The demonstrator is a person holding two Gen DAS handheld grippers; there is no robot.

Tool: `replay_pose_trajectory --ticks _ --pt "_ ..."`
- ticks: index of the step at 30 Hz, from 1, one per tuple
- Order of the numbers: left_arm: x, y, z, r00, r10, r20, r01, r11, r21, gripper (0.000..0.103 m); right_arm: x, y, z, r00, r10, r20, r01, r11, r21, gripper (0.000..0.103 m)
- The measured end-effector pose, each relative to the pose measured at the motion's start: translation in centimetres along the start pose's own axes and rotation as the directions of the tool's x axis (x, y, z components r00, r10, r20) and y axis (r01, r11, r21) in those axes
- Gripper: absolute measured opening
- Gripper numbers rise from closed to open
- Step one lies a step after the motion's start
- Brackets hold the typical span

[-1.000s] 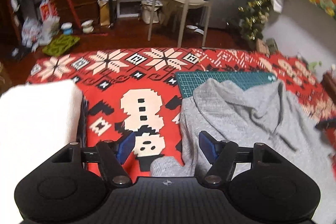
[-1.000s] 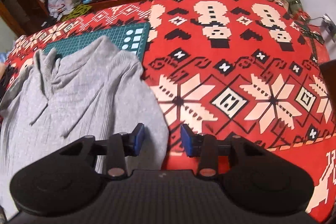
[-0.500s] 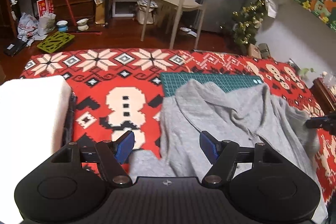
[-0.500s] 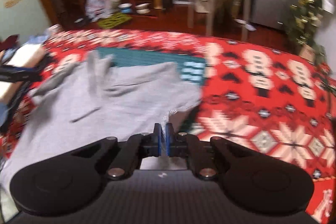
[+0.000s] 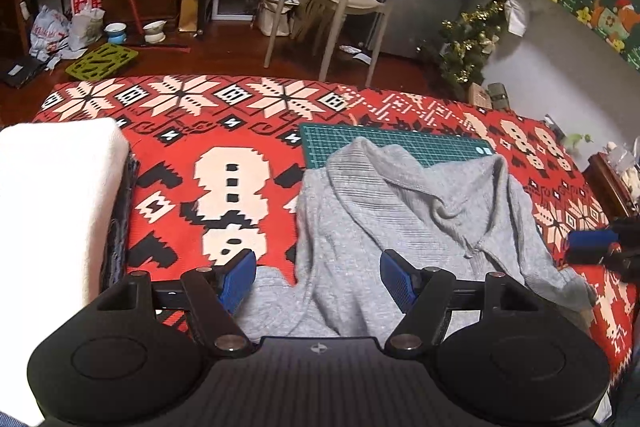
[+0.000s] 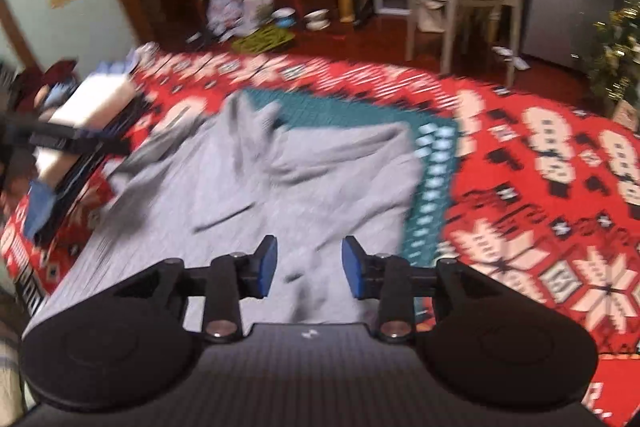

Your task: Fold clothes

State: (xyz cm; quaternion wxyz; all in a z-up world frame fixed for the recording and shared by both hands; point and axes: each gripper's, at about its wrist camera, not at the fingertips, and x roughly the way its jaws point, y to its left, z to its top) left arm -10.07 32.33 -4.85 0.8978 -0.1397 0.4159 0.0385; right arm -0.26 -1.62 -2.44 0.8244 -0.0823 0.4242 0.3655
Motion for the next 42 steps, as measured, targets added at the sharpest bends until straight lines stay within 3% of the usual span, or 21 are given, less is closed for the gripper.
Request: replay_pose_trajectory --ticks 12,18,24,30,33,37,42 --pt "-0.3 0.4 -0.5 1.000 0.009 -0.016 -0.009 1.000 -0.003 0.068 0.9 -1.4 -2.9 0.991 -0.002 -0.135 0.007 0.999 0.032 0.037" --pt "0.0 -0.1 -0.7 1.000 0.011 -0.020 -0.010 0.999 0.034 0.070 1.5 -0.4 -3.6 0.986 0.019 -0.165 -0.018 1.000 0.008 0.008" --pt "0.0 0.0 -0.7 1.000 0.011 -0.024 -0.010 0.999 0.030 0.070 0.3 -0.6 -3.1 0.990 -0.070 -0.125 0.064 0.996 -0.056 0.009" --pt "0.0 0.0 -0.7 1.000 0.010 -0.028 -0.010 1.000 0.025 0.070 -0.3 -1.4 -2.8 0.995 -0.033 -0.091 0.030 0.999 -0.030 0.010" --pt "0.1 0.0 -0.7 0.999 0.010 -0.030 -0.009 1.000 0.023 0.070 0.0 -1.3 -2.8 0.995 -0.036 -0.093 0.033 0.999 -0.032 0.002" --pt "0.0 0.2 -0.8 1.000 0.009 -0.030 -0.008 1.000 0.021 0.070 -0.8 -2.4 -2.3 0.994 -0.092 -0.061 0.091 0.996 -0.012 0.002" --pt "0.1 0.7 -0.8 0.999 0.019 -0.031 -0.019 1.000 0.010 0.070 -2.8 -7.4 -1.7 0.977 -0.214 -0.020 0.215 0.972 0.090 0.002"
